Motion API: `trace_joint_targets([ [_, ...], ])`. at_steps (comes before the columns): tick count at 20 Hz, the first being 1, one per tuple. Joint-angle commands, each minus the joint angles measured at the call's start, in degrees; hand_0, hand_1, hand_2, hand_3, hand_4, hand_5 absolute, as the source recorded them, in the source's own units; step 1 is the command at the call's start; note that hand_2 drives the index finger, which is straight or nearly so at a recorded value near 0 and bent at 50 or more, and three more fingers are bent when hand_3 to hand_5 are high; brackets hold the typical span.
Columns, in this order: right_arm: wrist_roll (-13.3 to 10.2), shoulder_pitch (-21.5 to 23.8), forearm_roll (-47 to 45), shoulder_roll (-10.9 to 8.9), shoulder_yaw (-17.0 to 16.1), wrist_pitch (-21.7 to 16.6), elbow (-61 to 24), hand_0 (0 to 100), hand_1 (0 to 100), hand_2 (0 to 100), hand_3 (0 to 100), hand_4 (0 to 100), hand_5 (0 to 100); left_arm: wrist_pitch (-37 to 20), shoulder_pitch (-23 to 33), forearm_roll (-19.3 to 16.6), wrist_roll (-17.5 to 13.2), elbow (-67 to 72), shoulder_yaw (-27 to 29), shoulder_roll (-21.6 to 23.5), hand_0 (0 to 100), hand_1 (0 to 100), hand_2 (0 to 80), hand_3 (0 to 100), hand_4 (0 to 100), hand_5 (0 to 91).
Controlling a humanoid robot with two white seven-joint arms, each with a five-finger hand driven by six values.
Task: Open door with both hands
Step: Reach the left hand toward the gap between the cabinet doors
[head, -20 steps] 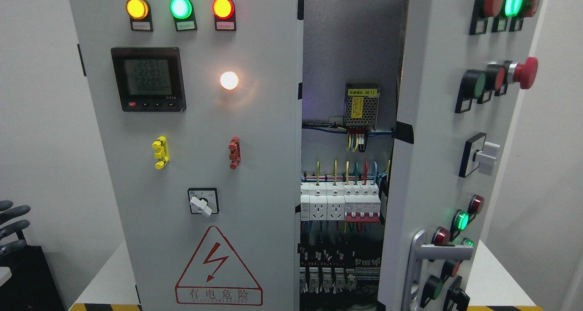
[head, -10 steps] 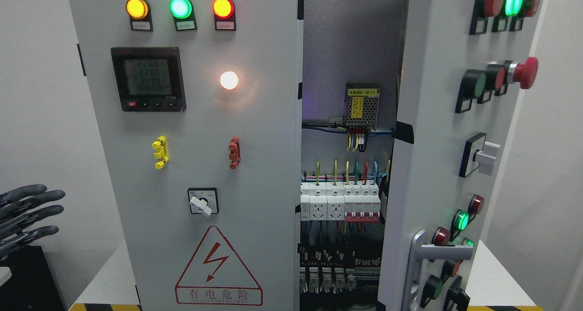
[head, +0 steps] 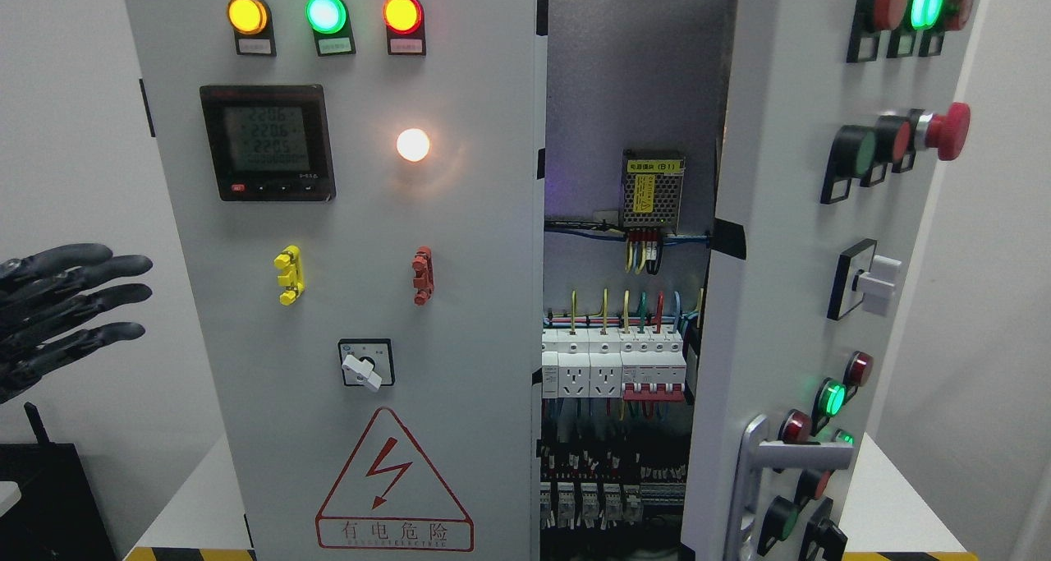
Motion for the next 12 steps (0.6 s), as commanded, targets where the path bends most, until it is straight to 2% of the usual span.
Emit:
trace_joint_targets([
  [1,-0.02,0.0,0.0,0.0,0.0,-0.02,0.0,12,39,0,0,0,0,3.44,-26.63,-0.93,0.1,3.55,-43.91,-12.33,12,39,0.0,0,0,0.0],
  [4,-0.02,0.0,0.0,0.0,0.0,-0.02,0.0,12,39,0,0,0,0,2.91,-41.48,0.21,0.1,4.44,-60.95,-14.8,12,39,0.0,0,0,0.0],
  [5,0.07,0.0,0.0,0.0,0.0,-0.02,0.0,12,39,0,0,0,0,2.91,-44.57,1.6,0.1,5.05,-64.57,-16.63,12,39,0.0,0,0,0.0],
  [7,0.07,0.0,0.0,0.0,0.0,-0.02,0.0,12,39,0,0,0,0,2.82,-48.27,5.03,0.19,5.32,-67.33,-18.14,12,39,0.0,0,0,0.0],
  [10,-0.02,0.0,0.0,0.0,0.0,-0.02,0.0,12,39,0,0,0,0,3.0,-51.0,5.75,0.71,5.4,-68.82,-21.21,12,39,0.0,0,0,0.0],
  [12,-0.02,0.0,0.0,0.0,0.0,-0.02,0.0,12,39,0,0,0,0,2.91,-54.86,7.84,1.94,5.32,-74.07,-24.11,12,39,0.0,0,0,0.0],
])
